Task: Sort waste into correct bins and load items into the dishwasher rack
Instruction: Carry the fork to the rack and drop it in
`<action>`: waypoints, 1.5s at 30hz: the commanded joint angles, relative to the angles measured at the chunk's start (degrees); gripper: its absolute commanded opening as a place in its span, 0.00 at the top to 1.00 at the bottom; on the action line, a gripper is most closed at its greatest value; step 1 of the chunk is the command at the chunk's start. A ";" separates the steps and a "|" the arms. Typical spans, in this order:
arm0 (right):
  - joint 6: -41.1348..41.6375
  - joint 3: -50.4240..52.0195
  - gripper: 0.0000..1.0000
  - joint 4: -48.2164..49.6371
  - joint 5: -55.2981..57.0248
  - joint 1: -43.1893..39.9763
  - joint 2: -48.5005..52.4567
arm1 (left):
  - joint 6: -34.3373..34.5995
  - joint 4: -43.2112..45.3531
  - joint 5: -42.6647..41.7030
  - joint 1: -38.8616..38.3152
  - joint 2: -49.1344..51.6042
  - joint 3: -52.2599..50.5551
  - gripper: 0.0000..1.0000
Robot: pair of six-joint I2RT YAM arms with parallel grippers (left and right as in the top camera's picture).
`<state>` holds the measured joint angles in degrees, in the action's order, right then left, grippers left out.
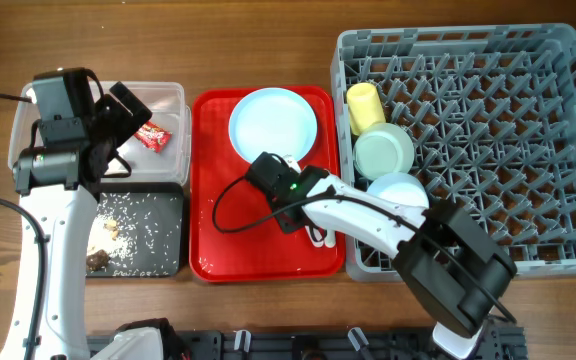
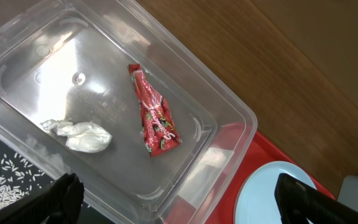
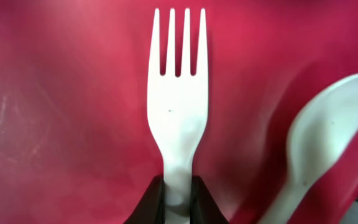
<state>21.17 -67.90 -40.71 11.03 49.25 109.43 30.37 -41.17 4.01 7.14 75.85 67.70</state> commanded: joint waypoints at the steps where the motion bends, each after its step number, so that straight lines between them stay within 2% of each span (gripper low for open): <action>1: -0.20 -4.55 0.96 -2.05 0.98 -1.44 0.24 | 0.52 0.15 -0.07 0.17 0.00 0.55 0.00; 6: -1.70 -11.08 0.96 -8.31 1.01 -3.89 -3.30 | 0.52 0.15 -0.07 0.17 0.00 0.55 0.00; 10: -1.75 -12.63 0.96 -9.49 1.03 -6.80 -8.98 | 0.52 0.15 -0.07 0.17 0.00 0.55 0.00; 19: -6.54 -12.63 0.96 -10.29 0.07 -23.28 -20.81 | 0.52 0.15 -0.07 0.17 0.00 0.55 0.00; 28: -10.21 -9.97 0.96 -13.55 -1.70 -34.93 -19.21 | 0.52 0.15 -0.07 0.17 0.00 0.55 0.00; 41: -15.32 -8.41 0.96 -9.22 -1.64 -40.30 -15.04 | 0.52 0.15 -0.07 0.17 0.00 0.55 0.00; 43: -16.63 -8.41 0.95 -8.90 -1.66 -40.41 -14.19 | 0.52 0.15 -0.07 0.17 0.00 0.55 0.00; 45: -16.70 -8.41 0.87 -8.28 -1.66 -40.41 -13.27 | 0.52 0.15 -0.07 0.17 0.00 0.55 0.00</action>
<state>6.63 -76.51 -49.84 10.09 8.93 94.21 30.37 -41.15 4.01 7.14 75.85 67.70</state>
